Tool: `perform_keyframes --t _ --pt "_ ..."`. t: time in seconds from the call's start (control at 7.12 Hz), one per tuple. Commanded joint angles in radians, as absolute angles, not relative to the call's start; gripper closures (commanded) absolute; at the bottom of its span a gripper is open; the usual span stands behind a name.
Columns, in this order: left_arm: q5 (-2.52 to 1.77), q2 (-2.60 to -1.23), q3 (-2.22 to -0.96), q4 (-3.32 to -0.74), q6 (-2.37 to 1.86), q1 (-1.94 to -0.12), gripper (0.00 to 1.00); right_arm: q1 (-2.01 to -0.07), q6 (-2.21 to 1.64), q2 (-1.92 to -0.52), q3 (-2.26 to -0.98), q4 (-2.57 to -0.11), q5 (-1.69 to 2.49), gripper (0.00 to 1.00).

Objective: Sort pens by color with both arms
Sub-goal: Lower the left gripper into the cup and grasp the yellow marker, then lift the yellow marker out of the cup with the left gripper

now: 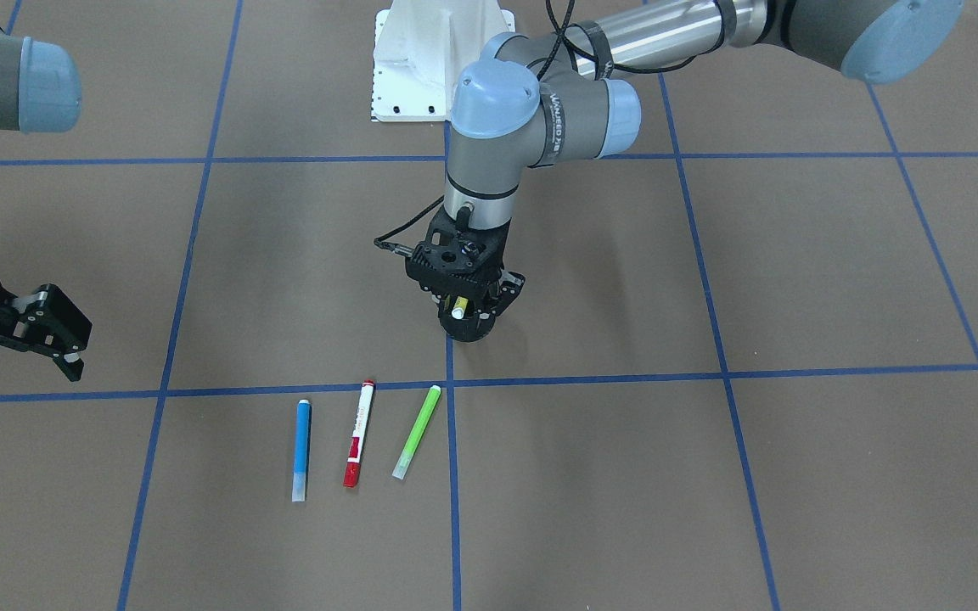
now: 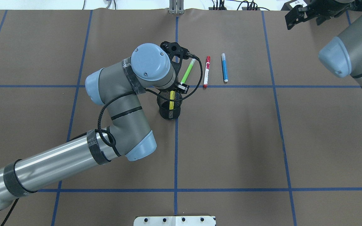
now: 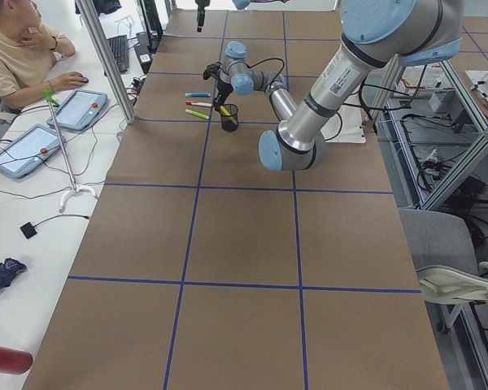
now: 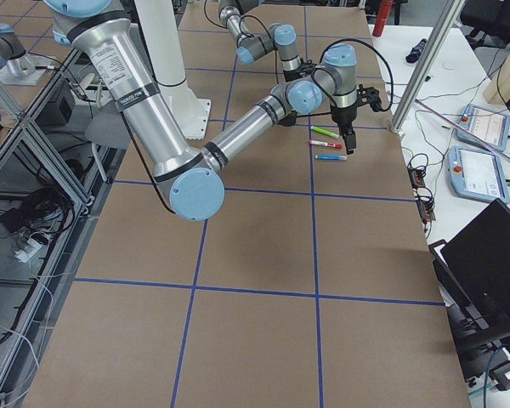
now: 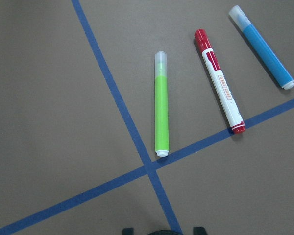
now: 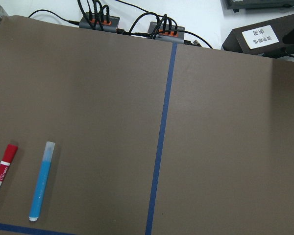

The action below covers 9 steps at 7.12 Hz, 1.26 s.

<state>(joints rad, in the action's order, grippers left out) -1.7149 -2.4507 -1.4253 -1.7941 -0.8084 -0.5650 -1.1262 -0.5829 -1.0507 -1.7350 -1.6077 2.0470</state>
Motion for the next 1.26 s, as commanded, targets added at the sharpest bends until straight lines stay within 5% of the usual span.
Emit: perform_keyframes --t 0.0,0.42,1.12 --pt "-1.715 -2.453 -1.425 -1.796 -0.810 -0.565 0.68 -1.126 -0.581 -1.051 -1.735 -1.608 2.045 0.02" --pt "-1.718 -2.454 -1.442 -1.798 -0.813 -0.565 0.99 -1.124 -0.581 -1.049 -1.735 -1.606 2.043 0.02" --pt "-1.724 -2.447 -1.604 -1.786 -0.811 -0.575 1.00 -1.124 -0.581 -1.049 -1.738 -1.605 2.046 0.02"
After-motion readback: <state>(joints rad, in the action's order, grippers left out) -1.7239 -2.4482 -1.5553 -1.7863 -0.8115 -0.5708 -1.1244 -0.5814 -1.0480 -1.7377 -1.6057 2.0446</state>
